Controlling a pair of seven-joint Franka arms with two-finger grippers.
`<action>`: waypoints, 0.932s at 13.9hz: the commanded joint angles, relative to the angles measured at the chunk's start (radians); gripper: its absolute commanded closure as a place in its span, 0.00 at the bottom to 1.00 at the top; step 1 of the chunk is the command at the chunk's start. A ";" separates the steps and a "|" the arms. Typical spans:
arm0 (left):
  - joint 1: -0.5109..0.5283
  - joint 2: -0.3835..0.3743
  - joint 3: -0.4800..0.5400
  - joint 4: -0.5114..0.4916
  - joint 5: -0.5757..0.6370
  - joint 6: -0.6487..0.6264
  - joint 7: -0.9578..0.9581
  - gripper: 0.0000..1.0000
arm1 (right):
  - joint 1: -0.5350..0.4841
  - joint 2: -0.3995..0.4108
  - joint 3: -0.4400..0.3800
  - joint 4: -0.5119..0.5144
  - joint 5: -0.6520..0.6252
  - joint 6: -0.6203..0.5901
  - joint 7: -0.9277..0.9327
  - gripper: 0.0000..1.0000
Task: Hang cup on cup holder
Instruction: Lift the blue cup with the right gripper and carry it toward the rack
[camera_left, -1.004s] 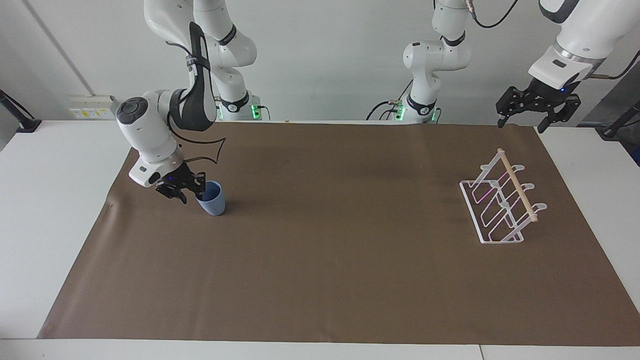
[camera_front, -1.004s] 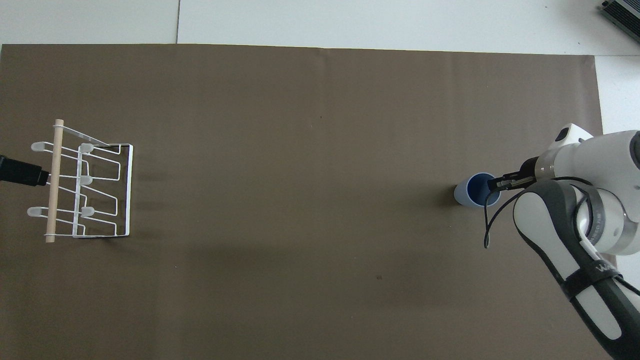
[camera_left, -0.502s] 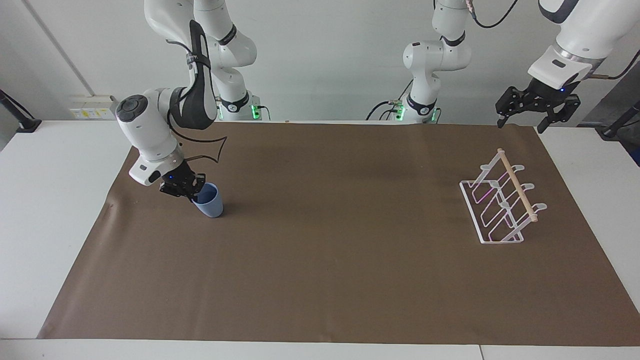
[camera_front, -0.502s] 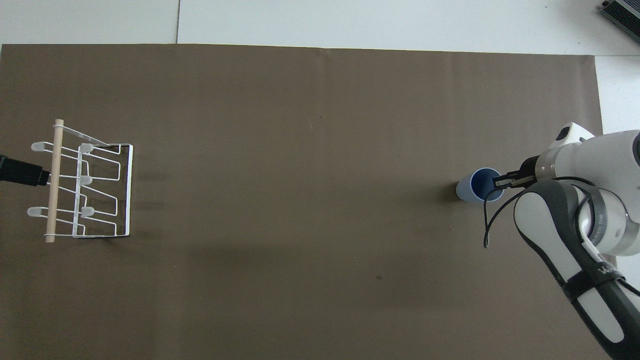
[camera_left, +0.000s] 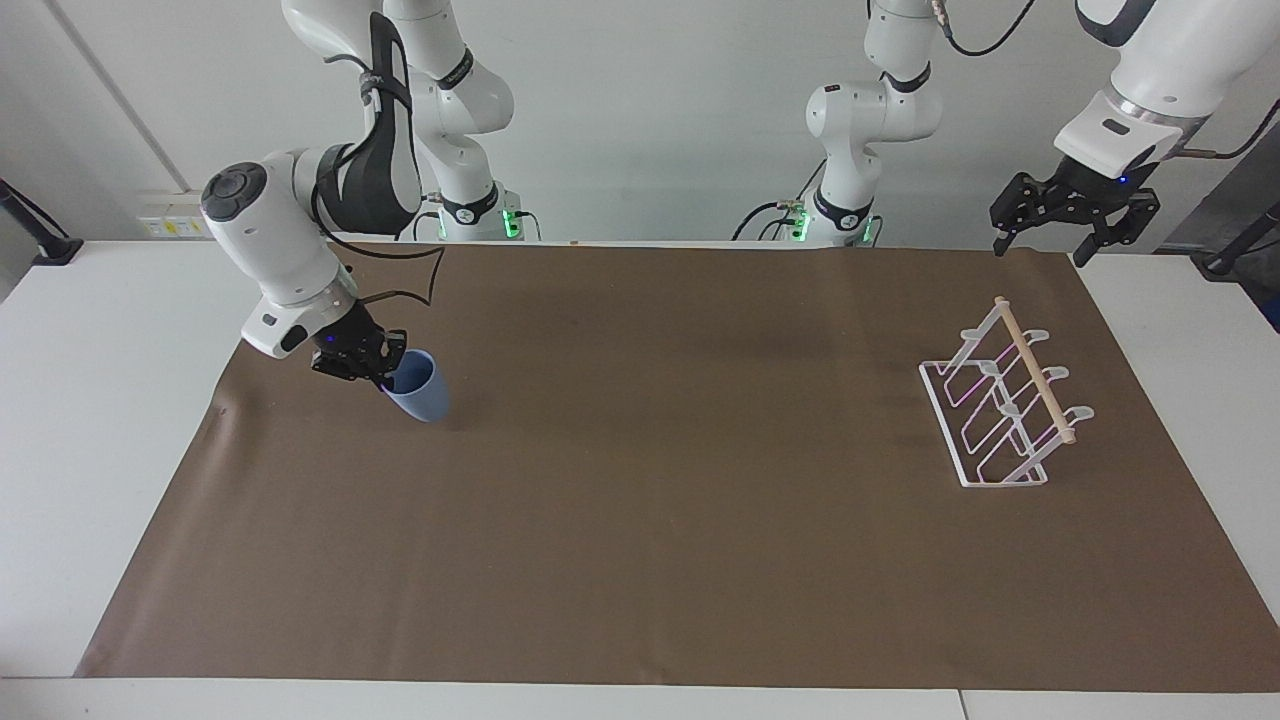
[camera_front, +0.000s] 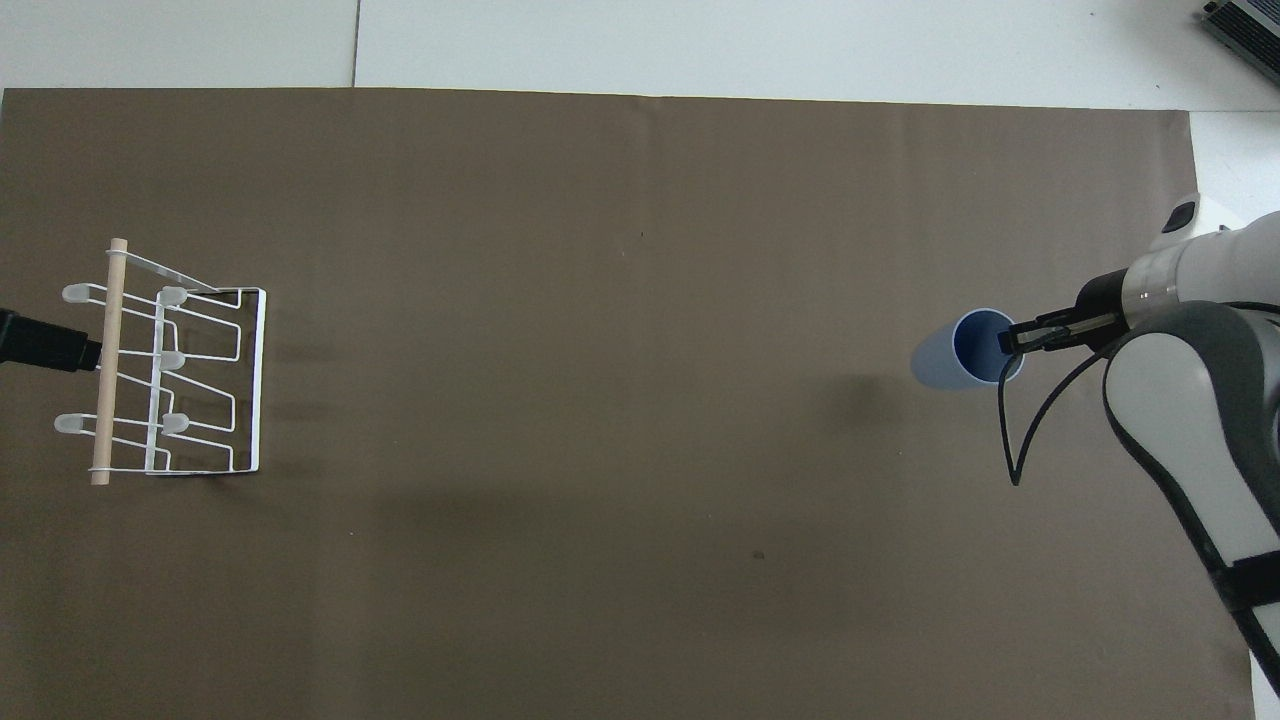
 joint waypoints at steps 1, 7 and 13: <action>-0.010 -0.025 0.010 -0.031 -0.005 0.023 0.014 0.00 | -0.008 0.010 0.006 0.080 0.162 -0.070 -0.019 1.00; 0.001 -0.025 0.011 -0.030 -0.005 0.017 0.008 0.00 | -0.008 -0.004 0.006 0.088 0.497 -0.128 -0.019 1.00; 0.013 -0.037 0.024 -0.022 -0.005 0.011 0.020 0.00 | 0.012 -0.047 0.008 -0.002 0.797 -0.231 -0.020 1.00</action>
